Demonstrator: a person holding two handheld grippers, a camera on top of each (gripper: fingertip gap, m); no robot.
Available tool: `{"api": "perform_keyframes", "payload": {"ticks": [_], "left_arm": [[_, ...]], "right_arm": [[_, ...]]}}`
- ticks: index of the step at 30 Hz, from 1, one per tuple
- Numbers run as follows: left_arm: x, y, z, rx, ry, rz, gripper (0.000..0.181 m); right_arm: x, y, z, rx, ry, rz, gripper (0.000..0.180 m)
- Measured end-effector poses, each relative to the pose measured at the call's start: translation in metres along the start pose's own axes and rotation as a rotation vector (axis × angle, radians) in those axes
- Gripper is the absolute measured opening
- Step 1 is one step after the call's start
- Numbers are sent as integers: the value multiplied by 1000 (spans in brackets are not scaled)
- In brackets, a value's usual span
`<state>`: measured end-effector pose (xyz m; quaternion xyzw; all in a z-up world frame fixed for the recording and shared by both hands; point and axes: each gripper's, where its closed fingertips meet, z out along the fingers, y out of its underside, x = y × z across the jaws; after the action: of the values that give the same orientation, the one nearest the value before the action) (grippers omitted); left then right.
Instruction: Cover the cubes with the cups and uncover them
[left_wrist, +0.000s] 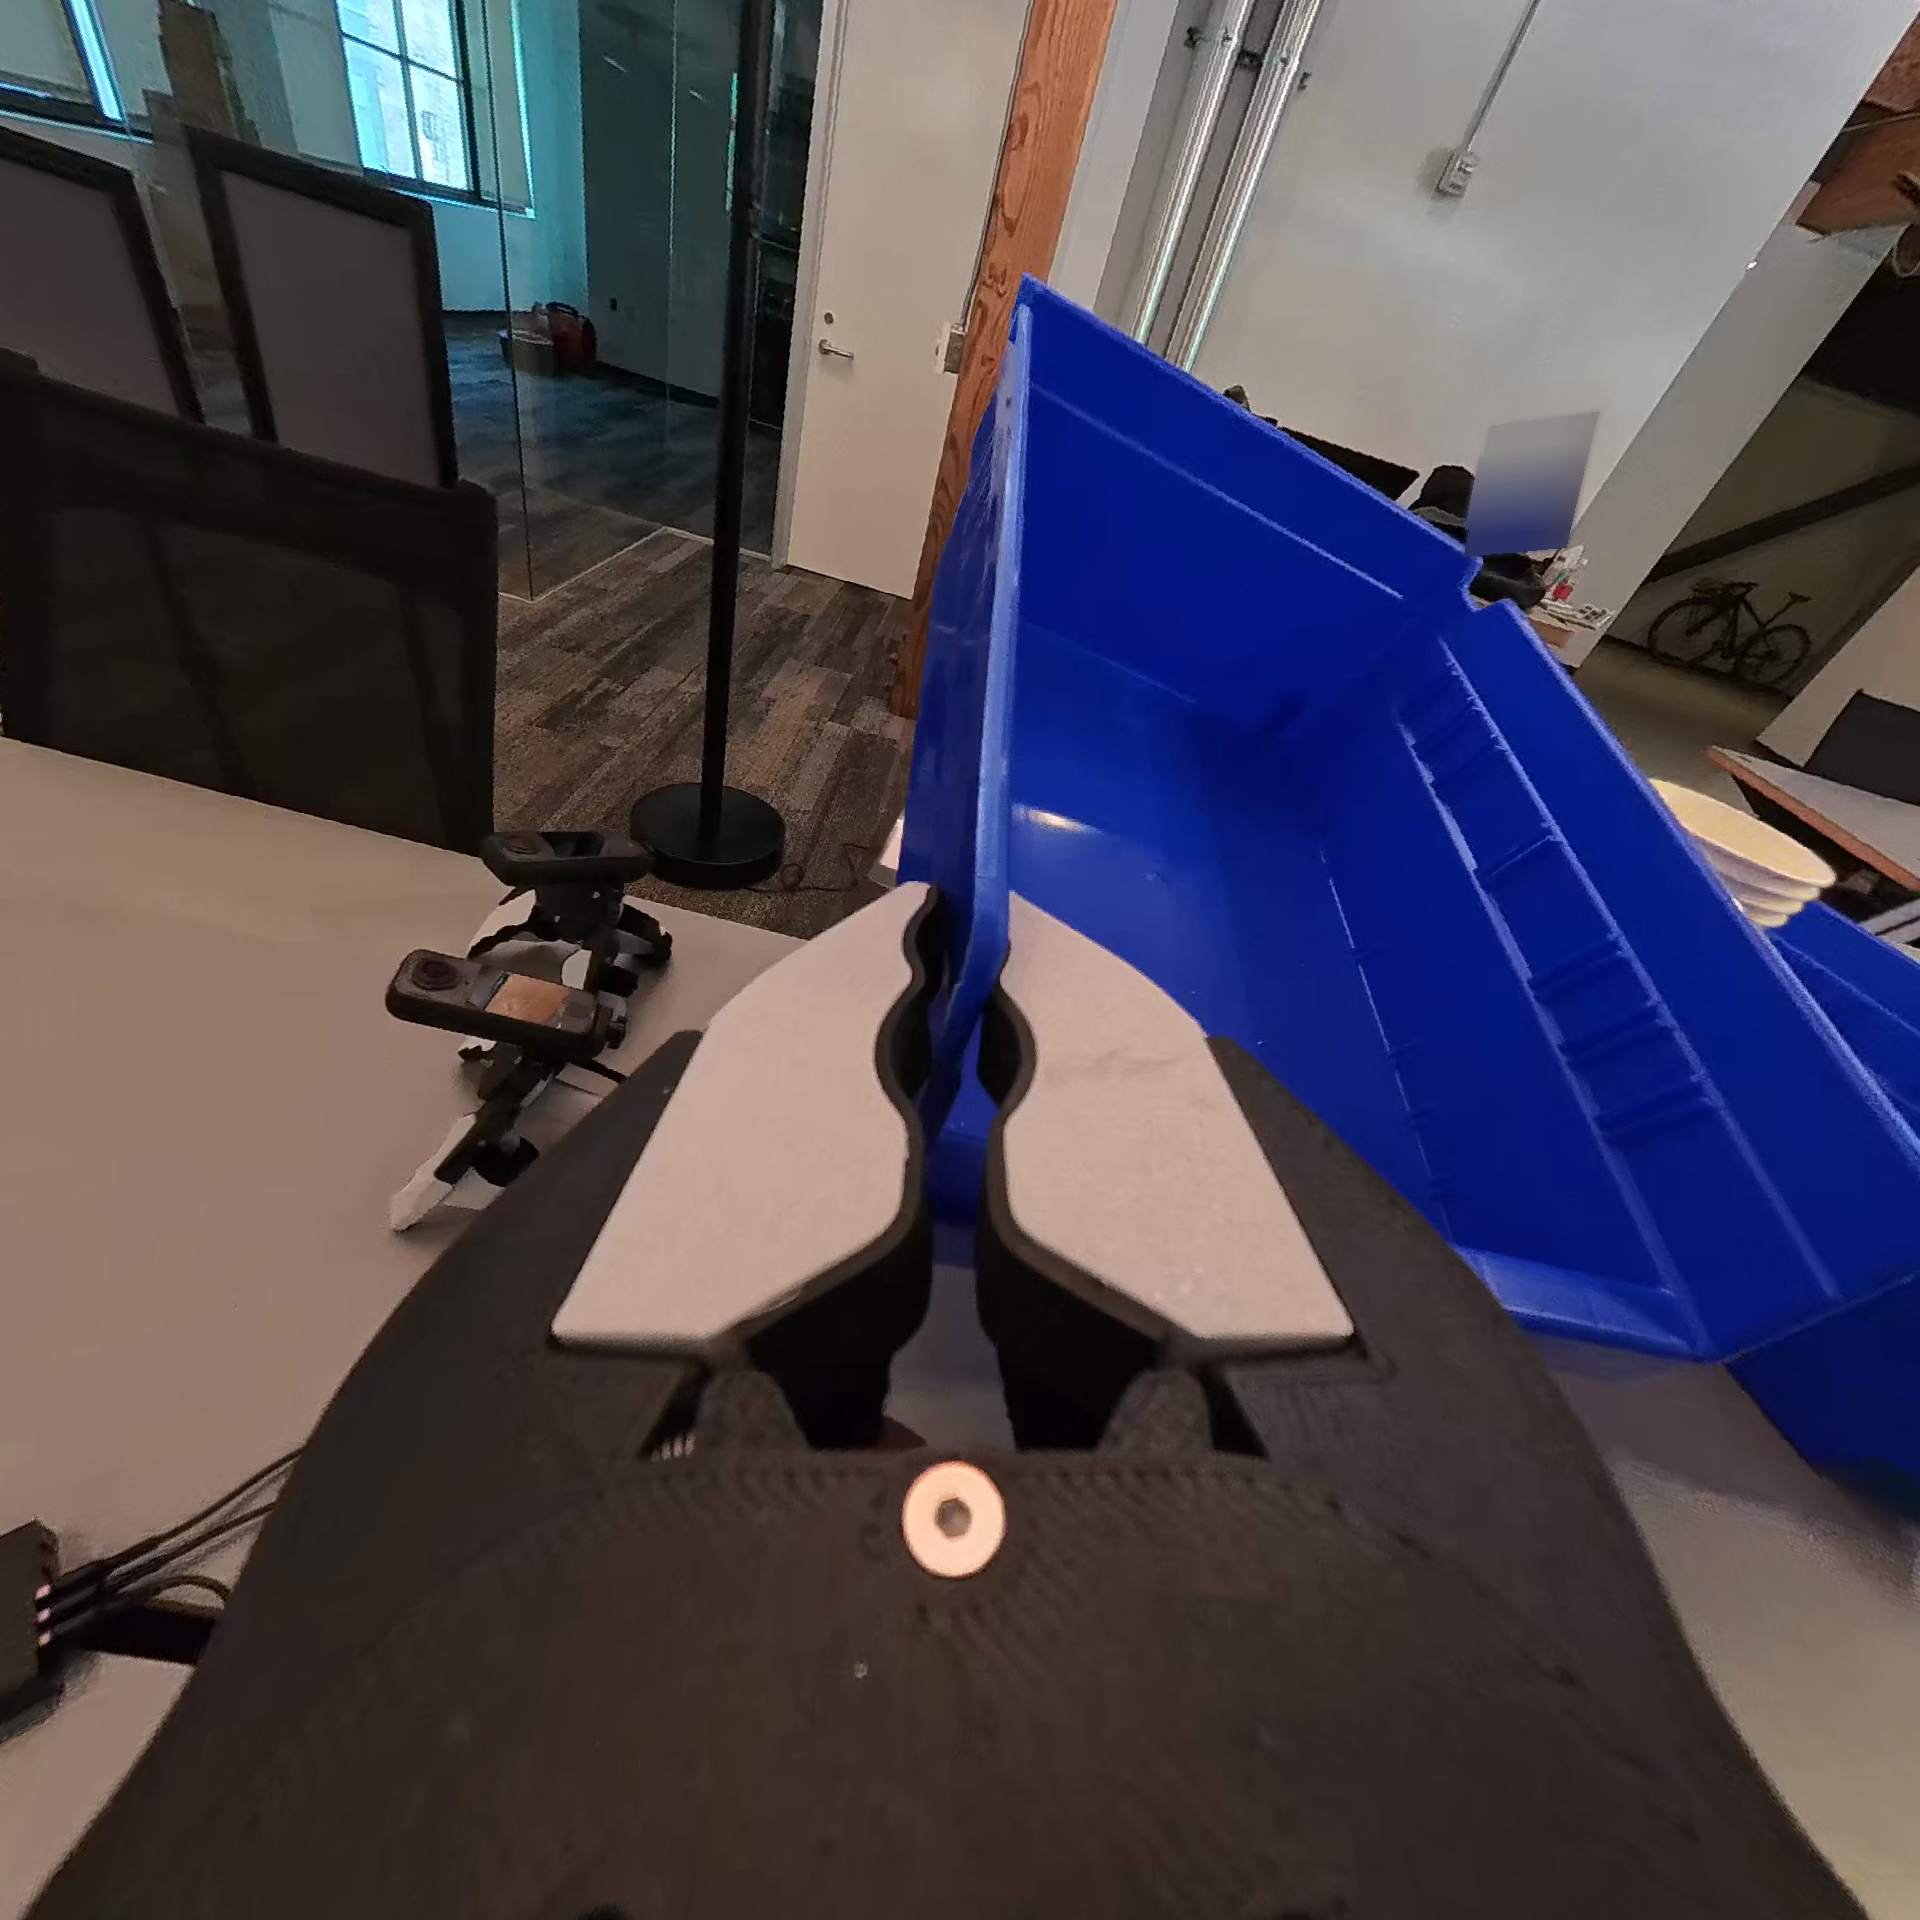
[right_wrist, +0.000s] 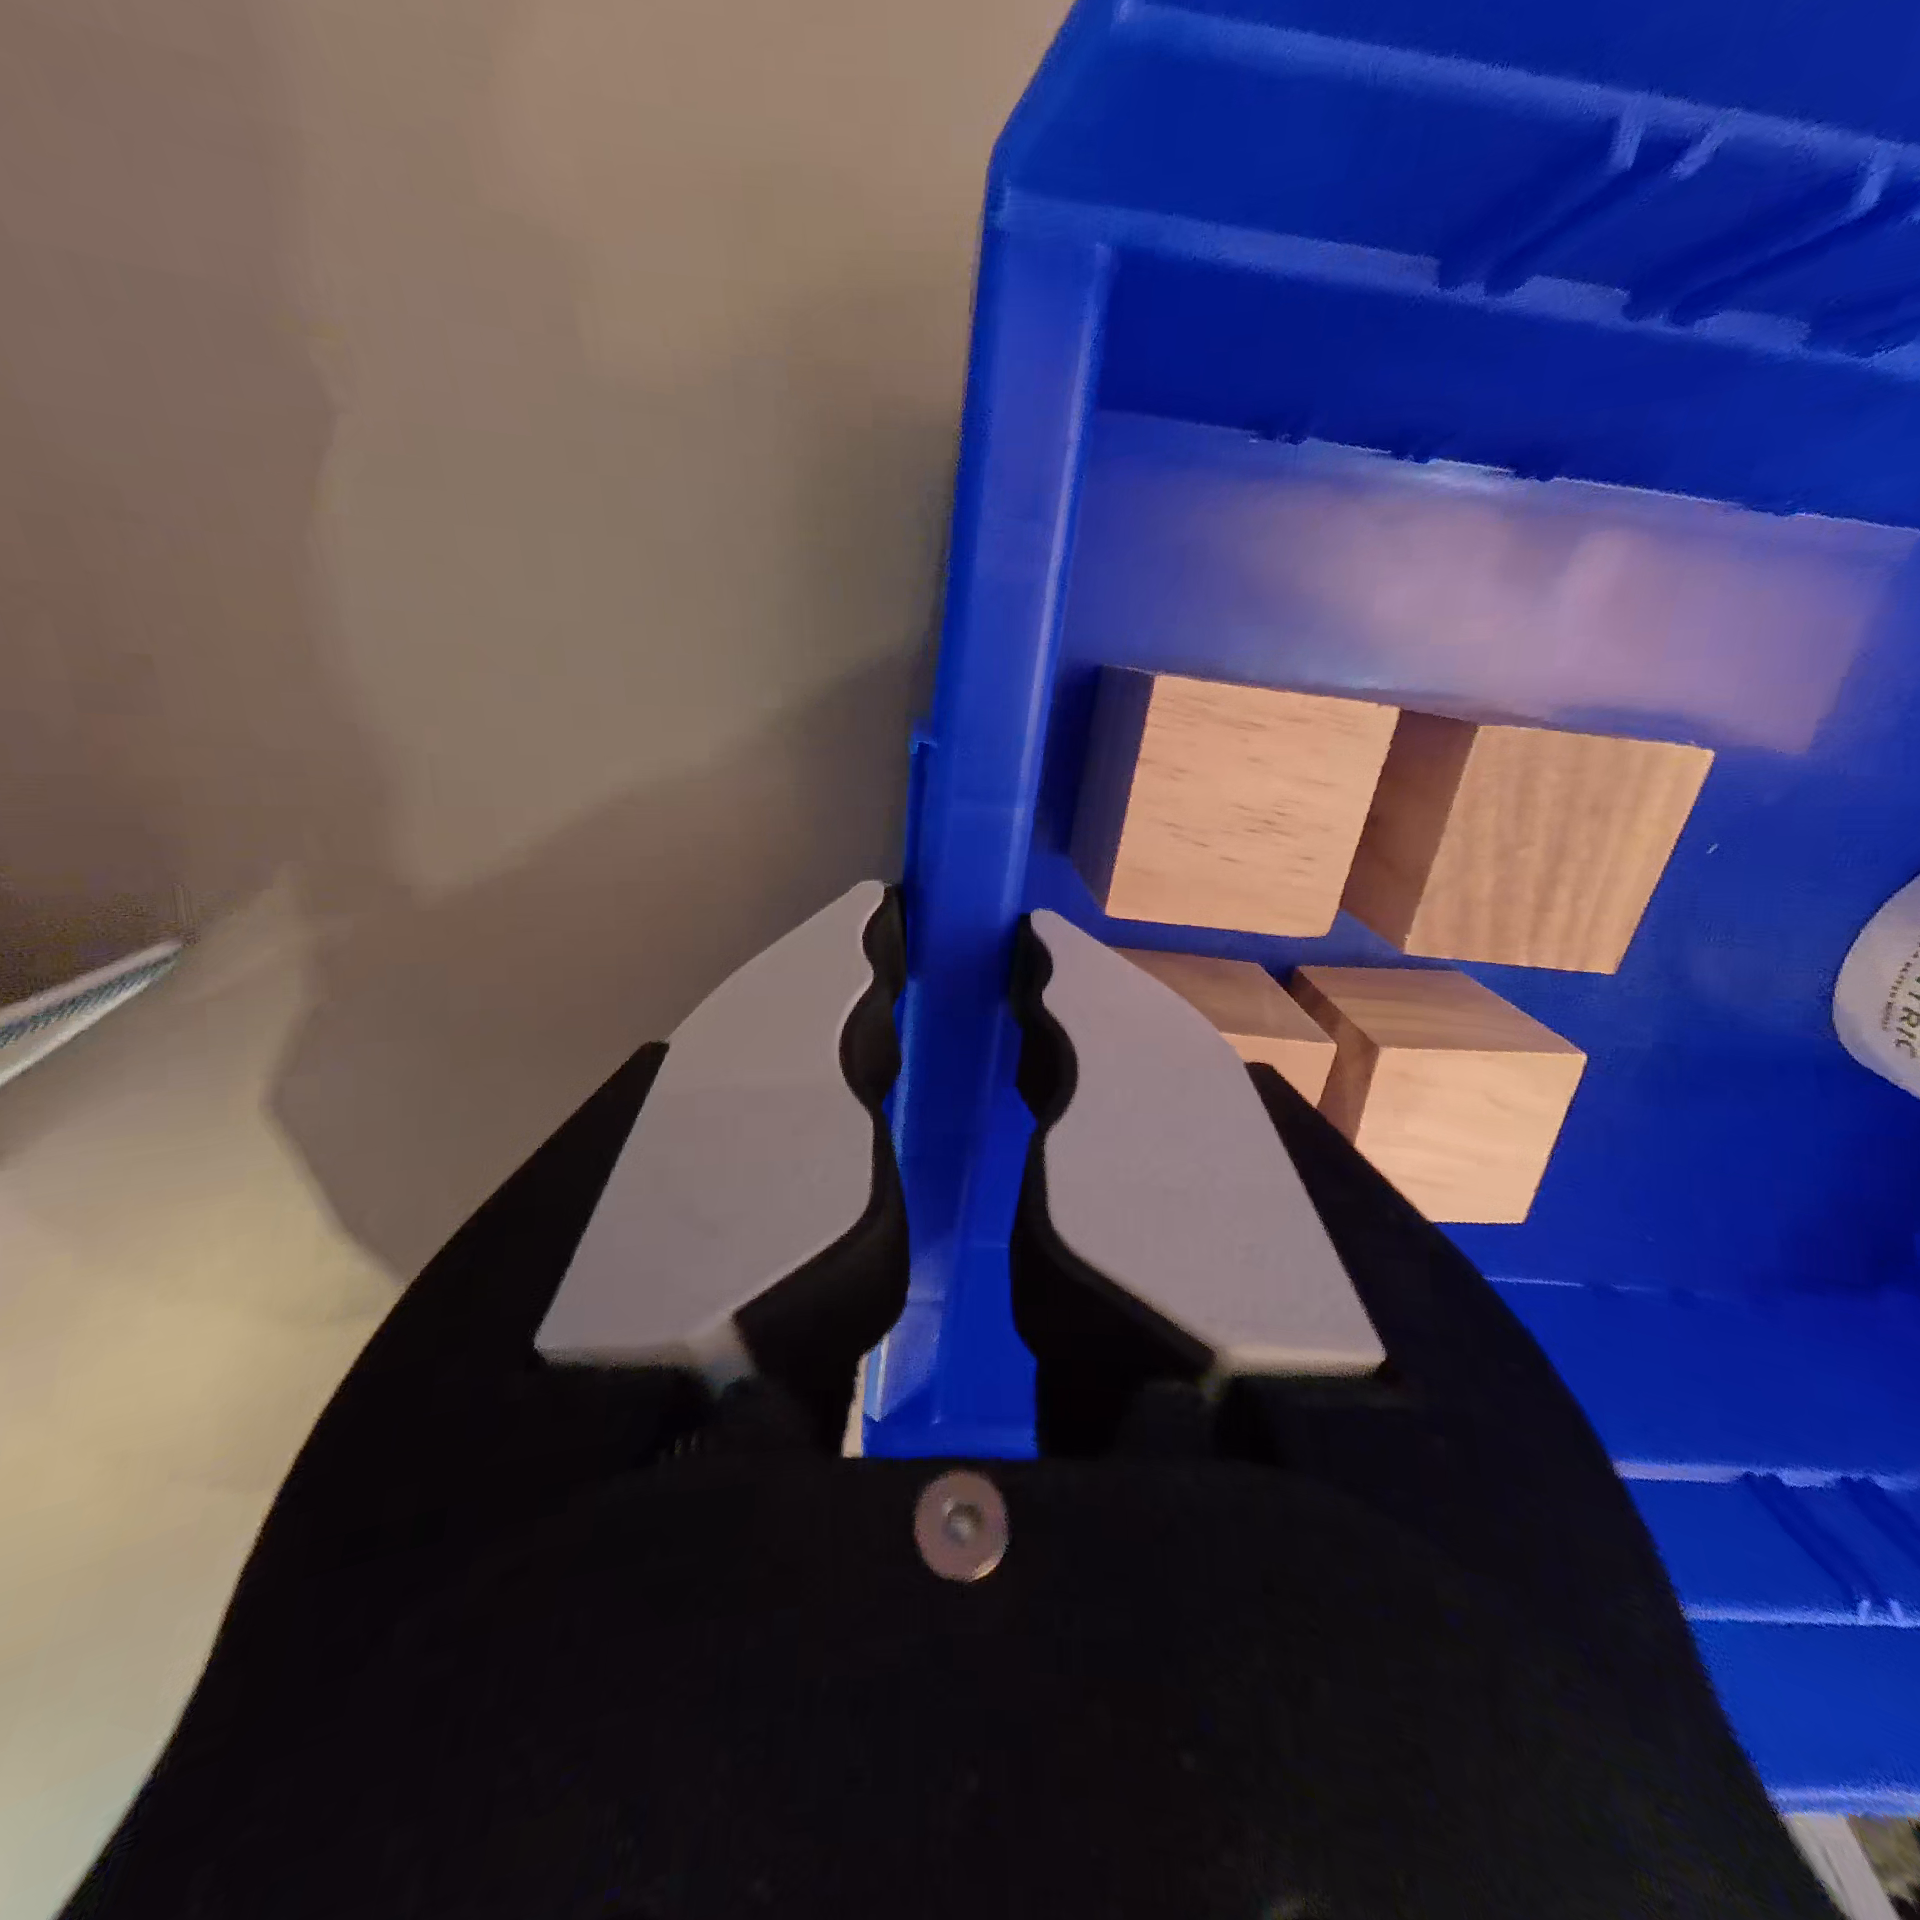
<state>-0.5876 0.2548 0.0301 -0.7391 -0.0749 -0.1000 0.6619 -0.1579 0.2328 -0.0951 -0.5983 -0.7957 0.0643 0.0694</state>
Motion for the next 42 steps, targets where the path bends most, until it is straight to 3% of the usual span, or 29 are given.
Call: {"api": "perform_keyframes", "payload": {"ticks": [1,9,17,27,30,33,36,42], "left_arm": [[-3,0,1,2,-2,-4,4],[-17,-8,5,18,-9,-13,4],[-23,-12,8,18,-16,-16,4],[-18,-21,13,30,0,-12,4],[-11,-33,11,54,10,-6,4],[5,-59,8,98,34,29,4],[32,-90,7,150,83,66,4],[127,-133,18,233,274,105,4]], "right_arm": [[8,-6,2,1,4,23,19],[74,-46,12,-4,35,194,20],[124,-59,17,-8,46,279,20],[138,-59,16,5,76,255,21],[137,-65,-10,76,159,275,59],[133,-72,-57,243,226,347,74],[128,-82,-114,510,259,449,78],[111,-82,-228,1232,52,774,94]]}}
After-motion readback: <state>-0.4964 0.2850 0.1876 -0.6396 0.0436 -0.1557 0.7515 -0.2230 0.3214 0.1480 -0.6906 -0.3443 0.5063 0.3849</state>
